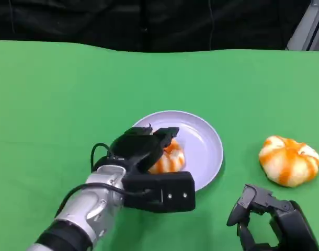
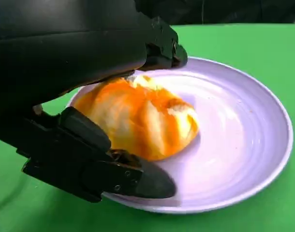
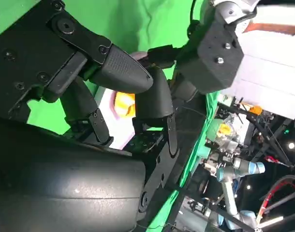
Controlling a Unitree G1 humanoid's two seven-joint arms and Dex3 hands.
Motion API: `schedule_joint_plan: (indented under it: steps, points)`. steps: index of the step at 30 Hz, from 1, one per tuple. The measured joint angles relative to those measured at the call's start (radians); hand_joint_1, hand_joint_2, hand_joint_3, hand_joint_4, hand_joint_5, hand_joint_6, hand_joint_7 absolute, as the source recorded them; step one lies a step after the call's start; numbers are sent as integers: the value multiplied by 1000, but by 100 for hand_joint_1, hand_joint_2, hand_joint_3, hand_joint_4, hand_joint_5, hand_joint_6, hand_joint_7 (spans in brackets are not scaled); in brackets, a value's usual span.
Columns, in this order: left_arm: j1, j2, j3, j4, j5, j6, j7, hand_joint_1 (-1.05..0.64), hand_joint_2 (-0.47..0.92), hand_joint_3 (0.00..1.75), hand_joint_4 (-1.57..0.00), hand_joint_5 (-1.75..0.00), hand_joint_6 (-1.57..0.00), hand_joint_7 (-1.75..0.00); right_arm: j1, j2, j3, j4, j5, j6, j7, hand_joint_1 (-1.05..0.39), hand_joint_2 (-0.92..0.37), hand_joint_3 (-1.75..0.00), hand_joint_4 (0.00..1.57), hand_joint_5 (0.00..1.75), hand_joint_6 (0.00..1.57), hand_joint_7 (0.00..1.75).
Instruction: Grasp the bread from the table and place it into the plate.
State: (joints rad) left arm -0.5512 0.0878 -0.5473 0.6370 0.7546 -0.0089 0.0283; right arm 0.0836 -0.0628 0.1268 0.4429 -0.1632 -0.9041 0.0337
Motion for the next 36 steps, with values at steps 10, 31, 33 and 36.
schedule_joint_plan:
  steps: [10,31,33,36]
  points:
    - [126,85,56,-235,-49,-43,6,-95,92,47,-9,-5,-9,-4,0,0,0,1,0,-1,1,-52,-29,-154,82,175,80,150]
    - [634,153,349,-594,-299,-525,239,-26,92,15,-56,-97,-79,-16,27,2,-2,-29,0,0,4,-52,-32,-150,81,175,78,151]
    - [681,149,369,-583,-317,-612,267,-19,92,15,-62,-98,-85,-20,27,-2,-4,-30,-2,-1,2,-54,-34,-144,80,175,78,152]
    - [719,137,398,-549,-329,-711,295,-13,92,15,-68,-101,-92,-24,27,-2,-4,-30,-2,-1,2,-55,-36,-140,81,175,78,152]
